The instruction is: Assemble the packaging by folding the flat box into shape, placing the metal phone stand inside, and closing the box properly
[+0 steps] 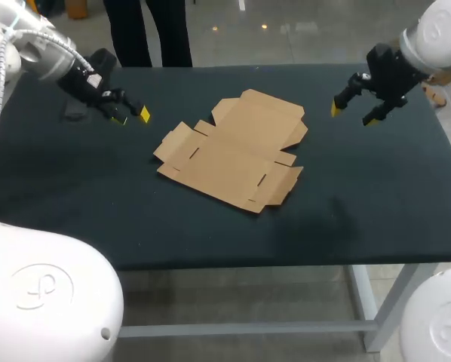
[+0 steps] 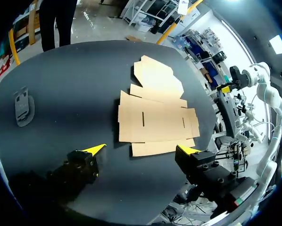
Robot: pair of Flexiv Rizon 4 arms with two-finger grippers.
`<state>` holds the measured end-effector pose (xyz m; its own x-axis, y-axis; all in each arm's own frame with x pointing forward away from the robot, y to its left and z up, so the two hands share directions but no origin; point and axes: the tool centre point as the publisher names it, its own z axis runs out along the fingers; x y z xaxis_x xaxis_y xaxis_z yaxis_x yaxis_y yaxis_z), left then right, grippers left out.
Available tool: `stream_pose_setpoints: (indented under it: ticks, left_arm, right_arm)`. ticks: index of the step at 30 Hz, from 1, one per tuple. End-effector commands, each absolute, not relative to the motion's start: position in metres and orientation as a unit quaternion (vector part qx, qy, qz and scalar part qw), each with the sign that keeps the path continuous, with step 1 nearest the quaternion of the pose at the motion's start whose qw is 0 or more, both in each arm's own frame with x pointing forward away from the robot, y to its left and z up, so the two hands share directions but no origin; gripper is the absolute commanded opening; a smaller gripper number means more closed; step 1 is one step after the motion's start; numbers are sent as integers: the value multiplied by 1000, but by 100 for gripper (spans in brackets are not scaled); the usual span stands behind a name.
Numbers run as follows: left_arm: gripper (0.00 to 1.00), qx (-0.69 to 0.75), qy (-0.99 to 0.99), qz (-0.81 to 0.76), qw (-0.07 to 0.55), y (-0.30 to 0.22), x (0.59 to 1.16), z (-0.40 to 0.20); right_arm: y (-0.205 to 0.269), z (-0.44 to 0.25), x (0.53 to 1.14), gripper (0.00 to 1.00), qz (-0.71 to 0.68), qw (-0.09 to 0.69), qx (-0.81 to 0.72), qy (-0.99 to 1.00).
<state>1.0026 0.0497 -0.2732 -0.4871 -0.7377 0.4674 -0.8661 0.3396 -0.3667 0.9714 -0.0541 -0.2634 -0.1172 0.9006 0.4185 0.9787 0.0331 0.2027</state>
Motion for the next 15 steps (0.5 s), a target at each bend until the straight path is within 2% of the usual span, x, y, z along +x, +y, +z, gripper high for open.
stream_pose_setpoints:
  ticks: [1,15]
  left_arm:
    - [100,503,-810,279,116,45,1018,-291]
    - [100,476,-824,286,110,42,1037,-312]
  right_arm:
    - [-56,-261,964,100,-223,86,-659,-713]
    - [-62,-263,953,100,-224,95,-660,-711]
